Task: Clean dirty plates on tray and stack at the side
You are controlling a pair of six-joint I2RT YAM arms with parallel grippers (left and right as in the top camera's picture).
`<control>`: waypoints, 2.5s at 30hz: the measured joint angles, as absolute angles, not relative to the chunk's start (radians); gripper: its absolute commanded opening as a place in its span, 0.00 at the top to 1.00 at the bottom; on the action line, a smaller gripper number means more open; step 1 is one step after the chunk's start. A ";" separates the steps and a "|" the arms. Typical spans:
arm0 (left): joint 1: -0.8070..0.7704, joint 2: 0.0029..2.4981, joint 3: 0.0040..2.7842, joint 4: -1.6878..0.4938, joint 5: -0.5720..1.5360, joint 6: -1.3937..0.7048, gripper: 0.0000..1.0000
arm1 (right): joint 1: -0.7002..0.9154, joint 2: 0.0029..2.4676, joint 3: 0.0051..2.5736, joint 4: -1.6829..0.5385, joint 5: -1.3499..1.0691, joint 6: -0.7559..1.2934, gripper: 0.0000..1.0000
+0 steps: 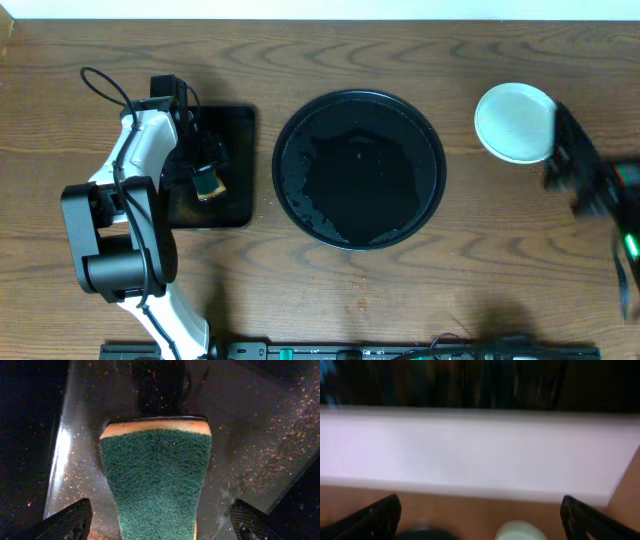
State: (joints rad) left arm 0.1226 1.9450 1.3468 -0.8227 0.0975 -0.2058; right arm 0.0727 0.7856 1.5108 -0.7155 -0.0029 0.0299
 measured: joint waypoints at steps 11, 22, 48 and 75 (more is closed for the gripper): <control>0.123 1.945 1.347 -0.822 0.097 -0.206 0.11 | 0.073 0.173 0.769 -0.245 0.019 0.004 0.01; 0.123 1.945 1.347 -0.823 0.097 -0.206 0.11 | 0.073 0.019 0.167 0.165 0.019 0.110 0.01; 0.123 1.945 1.347 -0.822 0.097 -0.206 0.11 | 0.073 0.017 0.006 -0.068 0.019 0.149 0.01; 0.019 1.351 1.337 -0.816 0.098 -0.206 0.10 | 0.073 0.017 0.006 -0.069 0.019 0.149 0.01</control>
State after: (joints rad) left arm 0.0185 1.3514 1.3373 -0.8162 0.0978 -0.2058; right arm 0.0734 0.0166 0.0063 -0.0689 0.0193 0.1493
